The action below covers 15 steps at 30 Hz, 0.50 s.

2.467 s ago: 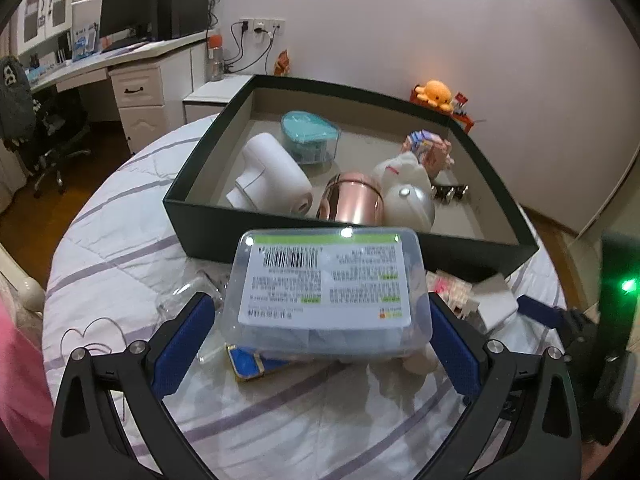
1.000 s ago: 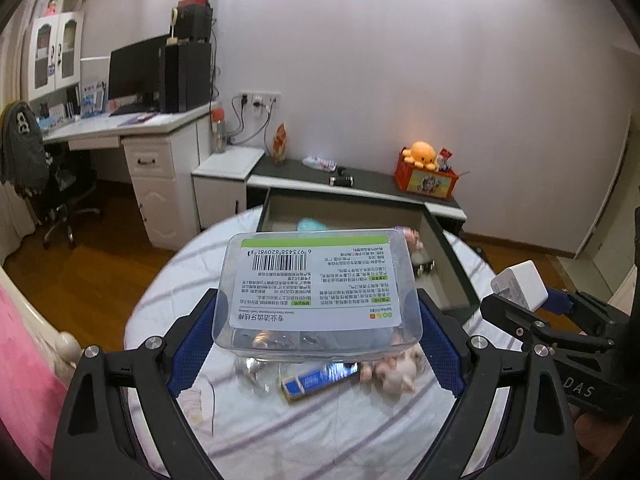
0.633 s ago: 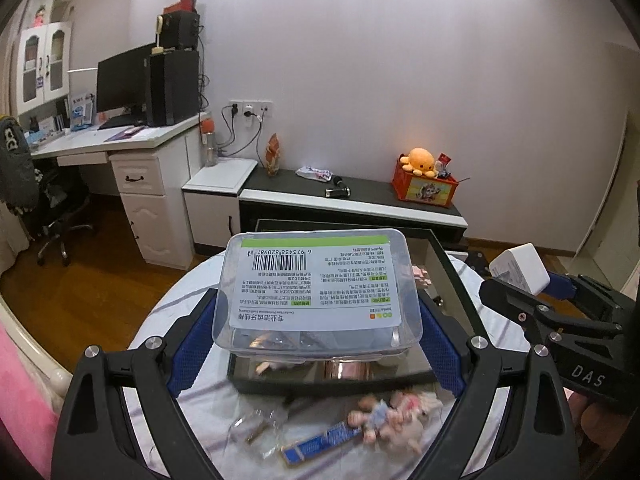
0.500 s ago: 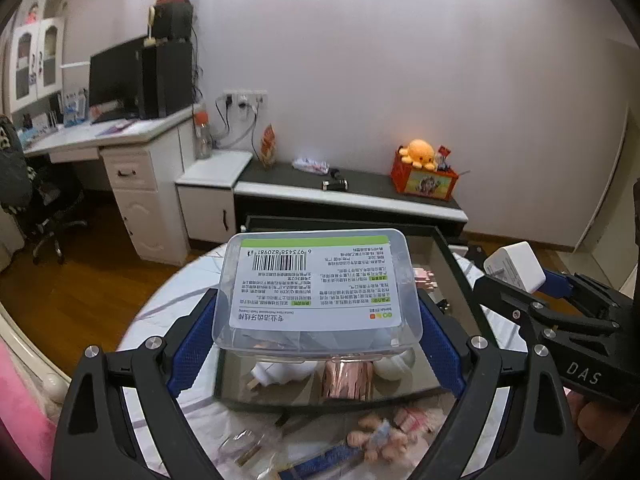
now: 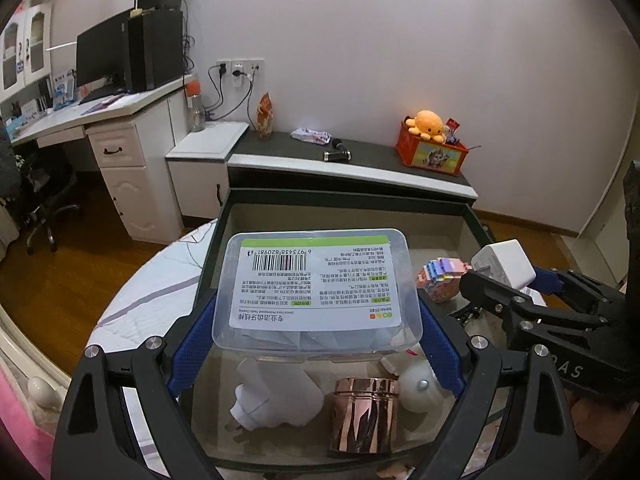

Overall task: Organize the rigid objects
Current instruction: 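Lower the clear plastic box and white block into the green box and release both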

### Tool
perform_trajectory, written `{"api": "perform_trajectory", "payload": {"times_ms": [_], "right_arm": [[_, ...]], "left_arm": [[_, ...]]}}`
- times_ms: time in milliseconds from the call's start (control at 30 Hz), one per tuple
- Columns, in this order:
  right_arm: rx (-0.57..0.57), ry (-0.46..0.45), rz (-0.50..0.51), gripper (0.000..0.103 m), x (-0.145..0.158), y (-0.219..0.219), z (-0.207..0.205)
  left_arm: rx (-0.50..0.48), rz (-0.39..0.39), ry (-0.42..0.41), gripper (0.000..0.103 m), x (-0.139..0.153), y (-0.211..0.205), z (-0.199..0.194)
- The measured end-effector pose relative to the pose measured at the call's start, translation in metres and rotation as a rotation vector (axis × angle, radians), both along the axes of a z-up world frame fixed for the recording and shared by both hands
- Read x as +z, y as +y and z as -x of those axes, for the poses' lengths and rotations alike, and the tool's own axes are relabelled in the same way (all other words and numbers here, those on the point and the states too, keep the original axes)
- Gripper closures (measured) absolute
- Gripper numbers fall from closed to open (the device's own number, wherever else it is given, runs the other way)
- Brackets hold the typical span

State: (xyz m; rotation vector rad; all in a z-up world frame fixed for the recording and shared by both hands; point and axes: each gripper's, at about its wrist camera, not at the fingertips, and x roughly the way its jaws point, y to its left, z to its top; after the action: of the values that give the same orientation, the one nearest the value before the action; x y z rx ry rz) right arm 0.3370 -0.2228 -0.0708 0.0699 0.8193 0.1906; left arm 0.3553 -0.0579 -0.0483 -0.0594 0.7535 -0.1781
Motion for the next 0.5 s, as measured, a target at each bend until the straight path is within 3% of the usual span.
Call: {"api": "perform_trajectory", "payload": {"times_ms": [267, 300, 367, 500], "right_arm": [[-0.010, 0.027, 0.018, 0.035, -0.009, 0.000, -0.005], [-0.012, 0.027, 0.019, 0.034, -0.009, 0.000, -0.004], [-0.017, 0.019, 0.010, 0.021, -0.007, -0.001, -0.002], [-0.023, 0.013, 0.013, 0.019, 0.000, 0.000, 0.002]], "left_arm": [[-0.008, -0.022, 0.021, 0.010, -0.007, -0.002, -0.002], [-0.006, -0.027, 0.022, 0.010, -0.007, -0.001, -0.001], [-0.009, -0.040, 0.018, 0.009, -0.005, -0.002, 0.001], [-0.002, -0.048, -0.006, 0.000, 0.002, 0.000, 0.012]]}}
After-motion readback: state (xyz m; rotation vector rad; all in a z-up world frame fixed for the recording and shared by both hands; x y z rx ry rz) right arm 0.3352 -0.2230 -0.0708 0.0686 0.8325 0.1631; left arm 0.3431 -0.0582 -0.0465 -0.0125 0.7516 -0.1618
